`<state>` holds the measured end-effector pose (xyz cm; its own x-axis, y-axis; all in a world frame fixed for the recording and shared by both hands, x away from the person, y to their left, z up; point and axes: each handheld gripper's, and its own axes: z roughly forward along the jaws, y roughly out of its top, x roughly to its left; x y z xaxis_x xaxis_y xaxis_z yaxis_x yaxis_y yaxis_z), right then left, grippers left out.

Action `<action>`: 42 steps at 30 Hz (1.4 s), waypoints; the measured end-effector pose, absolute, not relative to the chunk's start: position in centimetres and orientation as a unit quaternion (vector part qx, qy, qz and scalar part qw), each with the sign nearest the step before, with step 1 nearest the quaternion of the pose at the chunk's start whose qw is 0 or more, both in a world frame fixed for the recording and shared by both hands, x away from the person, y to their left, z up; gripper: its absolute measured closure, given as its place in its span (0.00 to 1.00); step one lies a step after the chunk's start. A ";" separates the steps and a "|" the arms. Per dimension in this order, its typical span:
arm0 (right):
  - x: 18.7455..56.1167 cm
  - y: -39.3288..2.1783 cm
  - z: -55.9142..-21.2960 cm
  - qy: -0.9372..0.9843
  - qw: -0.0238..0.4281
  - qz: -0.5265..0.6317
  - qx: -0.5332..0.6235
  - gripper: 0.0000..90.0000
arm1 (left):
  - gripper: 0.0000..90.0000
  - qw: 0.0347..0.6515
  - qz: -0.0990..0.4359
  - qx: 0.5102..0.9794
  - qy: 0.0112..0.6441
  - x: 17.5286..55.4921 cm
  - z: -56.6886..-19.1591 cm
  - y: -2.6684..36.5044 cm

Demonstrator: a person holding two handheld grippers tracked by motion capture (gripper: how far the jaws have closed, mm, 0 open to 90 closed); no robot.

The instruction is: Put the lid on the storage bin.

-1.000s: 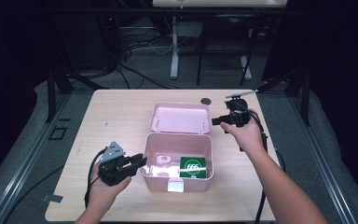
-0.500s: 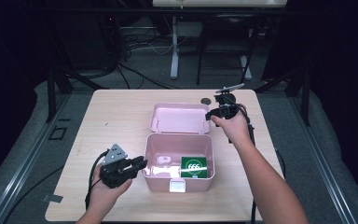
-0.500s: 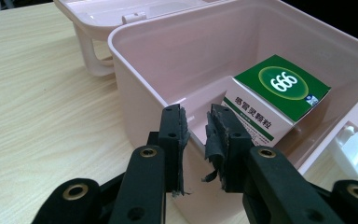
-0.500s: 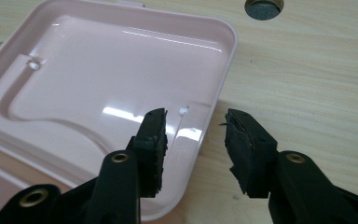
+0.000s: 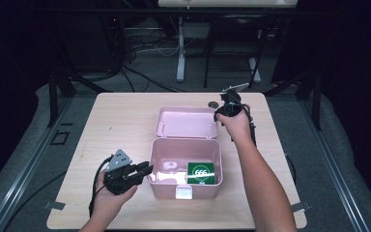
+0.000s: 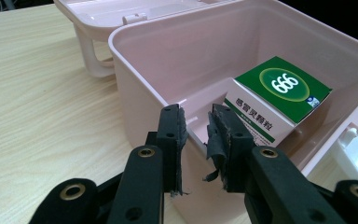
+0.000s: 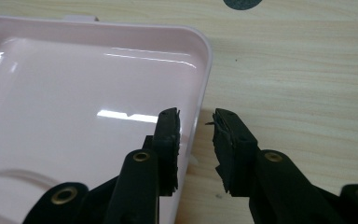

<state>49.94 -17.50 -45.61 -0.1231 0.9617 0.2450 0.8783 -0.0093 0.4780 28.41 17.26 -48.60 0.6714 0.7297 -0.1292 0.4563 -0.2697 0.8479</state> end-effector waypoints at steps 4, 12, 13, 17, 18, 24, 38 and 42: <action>50.5 -17.4 -46.1 0.696 0.073 0.259 0.665 0.82 | 0.82 0.471 0.146 0.783 0.379 28.4 -48.6 17.2; 51.0 -16.8 -46.3 0.698 0.072 0.248 0.668 0.91 | 0.82 0.471 0.145 0.783 0.378 28.4 -48.6 17.3; 51.1 -16.7 -46.3 0.696 0.071 0.247 0.670 0.92 | 0.82 0.472 0.145 0.783 0.379 28.4 -48.6 17.3; 51.1 -16.7 -46.1 0.699 0.067 0.236 0.672 0.94 | 0.82 0.472 0.144 0.783 0.379 28.5 -48.6 17.3; 51.1 -16.7 -46.2 0.696 0.071 0.240 0.672 0.94 | 0.82 0.472 0.144 0.783 0.379 28.5 -48.6 17.3; 50.9 -16.4 -45.4 0.699 0.085 0.243 0.667 0.95 | 0.82 0.471 0.144 0.783 0.379 28.5 -48.6 17.2; 49.7 -16.7 -43.5 0.695 0.113 0.274 0.655 0.96 | 0.82 0.470 0.147 0.783 0.380 28.5 -48.7 17.1; 49.2 -16.8 -42.9 0.693 0.121 0.287 0.650 0.97 | 0.82 0.469 0.148 0.783 0.381 28.5 -48.7 17.1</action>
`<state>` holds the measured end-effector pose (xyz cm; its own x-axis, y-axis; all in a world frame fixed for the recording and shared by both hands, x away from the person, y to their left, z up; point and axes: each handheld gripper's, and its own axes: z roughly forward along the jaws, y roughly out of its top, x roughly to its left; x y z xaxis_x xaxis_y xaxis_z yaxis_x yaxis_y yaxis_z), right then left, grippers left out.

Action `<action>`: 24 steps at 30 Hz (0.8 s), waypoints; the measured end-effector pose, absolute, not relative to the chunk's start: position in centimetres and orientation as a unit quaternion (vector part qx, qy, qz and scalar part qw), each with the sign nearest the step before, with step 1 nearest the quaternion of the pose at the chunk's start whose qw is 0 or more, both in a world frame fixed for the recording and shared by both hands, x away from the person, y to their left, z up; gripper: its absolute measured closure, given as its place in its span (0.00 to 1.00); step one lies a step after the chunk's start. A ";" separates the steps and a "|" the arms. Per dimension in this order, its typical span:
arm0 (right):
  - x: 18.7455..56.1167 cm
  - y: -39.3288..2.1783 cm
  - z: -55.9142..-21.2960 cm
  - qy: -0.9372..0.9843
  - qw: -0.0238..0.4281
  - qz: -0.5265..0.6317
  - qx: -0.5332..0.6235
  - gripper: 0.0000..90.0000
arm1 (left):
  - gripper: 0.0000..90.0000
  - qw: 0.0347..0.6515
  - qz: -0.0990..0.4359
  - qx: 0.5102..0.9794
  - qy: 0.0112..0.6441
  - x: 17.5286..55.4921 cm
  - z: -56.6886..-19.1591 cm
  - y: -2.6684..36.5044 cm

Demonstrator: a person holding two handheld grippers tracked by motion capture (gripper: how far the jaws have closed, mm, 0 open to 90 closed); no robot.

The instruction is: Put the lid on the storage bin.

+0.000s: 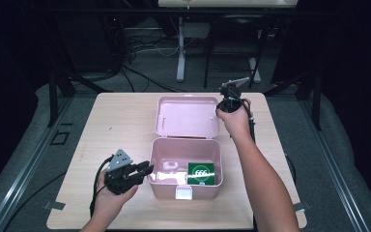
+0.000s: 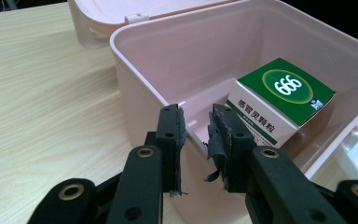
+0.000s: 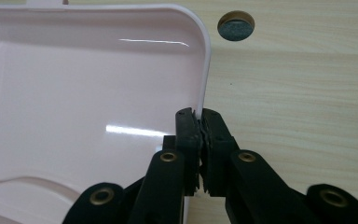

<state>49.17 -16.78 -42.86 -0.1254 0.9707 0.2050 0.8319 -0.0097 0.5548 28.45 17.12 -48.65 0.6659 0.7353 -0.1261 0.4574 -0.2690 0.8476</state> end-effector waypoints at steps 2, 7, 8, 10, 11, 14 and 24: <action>49.0 -16.8 -42.6 0.693 0.123 0.290 0.648 0.97 | 0.82 0.469 0.148 0.783 0.381 28.4 -48.7 17.1; 48.5 -16.9 -42.1 0.694 0.131 0.299 0.641 0.97 | 0.82 0.469 0.149 0.782 0.382 28.4 -48.7 17.1; 48.4 -16.9 -42.0 0.695 0.133 0.301 0.640 0.97 | 0.82 0.470 0.149 0.781 0.383 28.4 -48.7 17.1; 48.1 -16.9 -41.7 0.696 0.134 0.305 0.636 0.97 | 0.82 0.470 0.149 0.781 0.383 28.4 -48.7 17.1; 48.0 -16.9 -41.6 0.694 0.136 0.308 0.636 0.97 | 0.82 0.470 0.149 0.781 0.384 28.4 -48.7 17.1; 47.6 -16.9 -41.1 0.694 0.141 0.316 0.631 0.97 | 0.82 0.470 0.149 0.781 0.384 28.4 -48.7 17.1; 45.8 -17.0 -39.6 0.705 0.163 0.334 0.604 0.97 | 0.82 0.470 0.149 0.780 0.384 28.4 -48.7 17.1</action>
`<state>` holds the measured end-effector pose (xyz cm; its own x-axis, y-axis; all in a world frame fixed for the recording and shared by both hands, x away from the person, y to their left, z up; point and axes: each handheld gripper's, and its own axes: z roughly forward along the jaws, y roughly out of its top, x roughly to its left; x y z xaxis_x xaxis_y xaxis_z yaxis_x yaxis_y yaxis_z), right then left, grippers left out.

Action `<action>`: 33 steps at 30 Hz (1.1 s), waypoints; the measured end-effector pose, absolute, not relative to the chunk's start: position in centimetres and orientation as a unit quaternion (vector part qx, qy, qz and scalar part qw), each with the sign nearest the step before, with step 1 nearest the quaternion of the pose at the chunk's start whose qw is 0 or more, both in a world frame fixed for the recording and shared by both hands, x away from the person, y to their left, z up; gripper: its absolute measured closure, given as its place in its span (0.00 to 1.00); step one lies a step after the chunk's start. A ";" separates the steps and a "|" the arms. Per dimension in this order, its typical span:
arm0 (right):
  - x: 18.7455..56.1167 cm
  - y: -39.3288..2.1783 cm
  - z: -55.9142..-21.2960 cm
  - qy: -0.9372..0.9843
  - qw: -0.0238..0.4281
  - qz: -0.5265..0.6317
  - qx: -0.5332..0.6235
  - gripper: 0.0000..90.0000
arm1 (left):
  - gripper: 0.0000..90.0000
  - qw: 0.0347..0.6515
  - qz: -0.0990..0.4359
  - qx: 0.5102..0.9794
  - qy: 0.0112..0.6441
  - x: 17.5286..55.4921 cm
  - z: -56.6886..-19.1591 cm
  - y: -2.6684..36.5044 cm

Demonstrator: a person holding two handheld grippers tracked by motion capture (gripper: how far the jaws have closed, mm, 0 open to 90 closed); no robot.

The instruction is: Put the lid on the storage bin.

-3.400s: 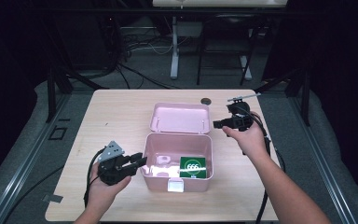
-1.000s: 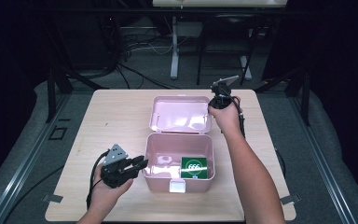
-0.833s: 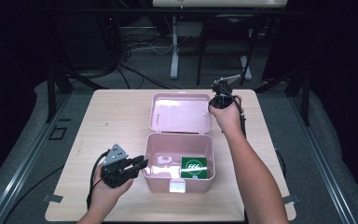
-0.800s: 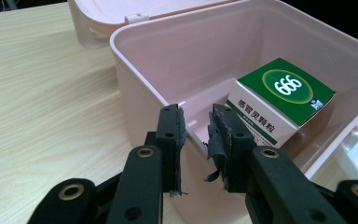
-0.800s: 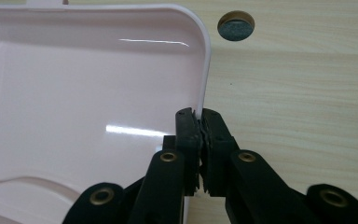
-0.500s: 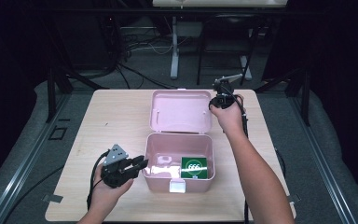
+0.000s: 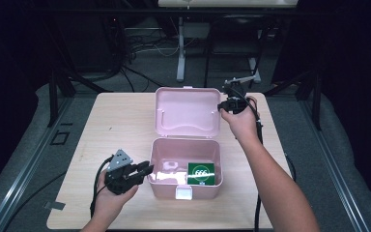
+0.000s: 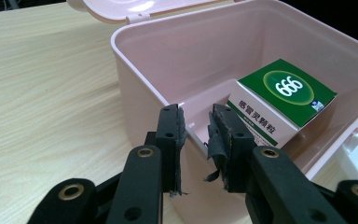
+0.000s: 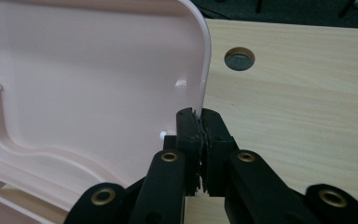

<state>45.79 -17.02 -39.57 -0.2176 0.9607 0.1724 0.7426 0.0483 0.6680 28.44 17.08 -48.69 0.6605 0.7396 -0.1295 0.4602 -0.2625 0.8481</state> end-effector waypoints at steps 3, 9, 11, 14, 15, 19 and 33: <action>45.3 -17.0 -39.3 0.708 0.170 0.337 0.597 0.97 | 0.82 0.470 0.148 0.780 0.385 28.4 -48.7 17.1; 44.1 -17.2 -38.6 0.712 0.178 0.350 0.582 0.97 | 0.82 0.470 0.148 0.780 0.385 28.4 -48.7 17.1; 43.9 -17.3 -38.5 0.714 0.178 0.353 0.578 0.97 | 0.81 0.470 0.148 0.780 0.385 28.4 -48.7 17.1; 43.3 -17.3 -38.2 0.714 0.181 0.358 0.573 0.97 | 0.81 0.470 0.148 0.780 0.385 28.5 -48.7 17.1; 43.1 -17.3 -38.1 0.714 0.181 0.359 0.572 0.97 | 0.82 0.470 0.148 0.780 0.385 28.5 -48.7 17.1; 42.3 -17.5 -38.0 0.715 0.186 0.371 0.562 0.97 | 0.81 0.470 0.149 0.780 0.385 28.5 -48.7 17.1; 39.7 -17.9 -37.7 0.719 0.203 0.398 0.533 0.97 | 0.81 0.470 0.151 0.780 0.386 28.4 -48.7 17.0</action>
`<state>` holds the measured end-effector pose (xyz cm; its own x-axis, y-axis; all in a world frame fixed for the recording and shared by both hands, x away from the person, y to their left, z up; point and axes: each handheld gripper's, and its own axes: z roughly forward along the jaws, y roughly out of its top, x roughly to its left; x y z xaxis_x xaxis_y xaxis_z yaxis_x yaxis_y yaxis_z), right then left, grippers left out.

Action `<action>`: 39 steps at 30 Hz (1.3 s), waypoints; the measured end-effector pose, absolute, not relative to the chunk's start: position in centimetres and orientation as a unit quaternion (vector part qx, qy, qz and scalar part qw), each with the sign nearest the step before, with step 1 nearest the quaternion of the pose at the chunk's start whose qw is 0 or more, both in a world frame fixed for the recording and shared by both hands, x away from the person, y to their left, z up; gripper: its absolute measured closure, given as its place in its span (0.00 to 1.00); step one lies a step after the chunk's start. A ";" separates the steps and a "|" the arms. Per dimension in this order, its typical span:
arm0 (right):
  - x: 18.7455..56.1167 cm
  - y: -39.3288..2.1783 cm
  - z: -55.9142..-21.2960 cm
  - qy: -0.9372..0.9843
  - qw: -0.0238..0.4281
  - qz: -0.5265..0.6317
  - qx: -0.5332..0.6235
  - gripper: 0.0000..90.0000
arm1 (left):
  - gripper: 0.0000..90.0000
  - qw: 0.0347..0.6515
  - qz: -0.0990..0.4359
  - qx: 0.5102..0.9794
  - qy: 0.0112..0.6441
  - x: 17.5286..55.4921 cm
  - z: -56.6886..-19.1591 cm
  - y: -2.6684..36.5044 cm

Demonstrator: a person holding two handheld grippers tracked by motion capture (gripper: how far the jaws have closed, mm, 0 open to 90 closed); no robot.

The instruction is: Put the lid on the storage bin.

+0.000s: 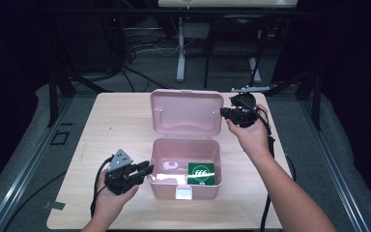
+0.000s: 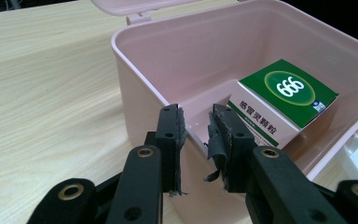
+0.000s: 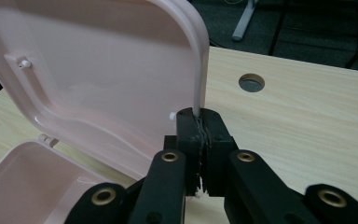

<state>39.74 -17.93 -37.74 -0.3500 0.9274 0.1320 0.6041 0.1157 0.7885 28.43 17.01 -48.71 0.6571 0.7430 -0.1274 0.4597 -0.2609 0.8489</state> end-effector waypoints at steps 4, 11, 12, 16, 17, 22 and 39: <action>39.1 -18.1 -37.7 0.719 0.204 0.406 0.526 0.97 | 0.81 0.469 0.150 0.780 0.386 28.4 -48.7 17.0; 37.8 -18.0 -37.8 0.721 0.220 0.412 0.512 0.97 | 0.81 0.469 0.151 0.780 0.386 28.4 -48.7 17.0; 37.6 -18.0 -37.9 0.721 0.222 0.412 0.511 0.97 | 0.82 0.469 0.151 0.780 0.386 28.4 -48.7 17.0; 36.9 -18.1 -38.0 0.718 0.223 0.420 0.508 0.97 | 0.82 0.469 0.151 0.780 0.386 28.4 -48.7 17.0; 36.7 -18.1 -38.1 0.717 0.224 0.422 0.508 0.97 | 0.82 0.469 0.151 0.780 0.386 28.4 -48.7 17.0; 35.7 -18.2 -38.4 0.714 0.230 0.429 0.502 0.97 | 0.82 0.469 0.152 0.780 0.386 28.4 -48.7 17.0; 32.8 -17.8 -39.4 0.705 0.261 0.441 0.491 0.96 | 0.81 0.471 0.154 0.778 0.387 28.4 -48.8 17.0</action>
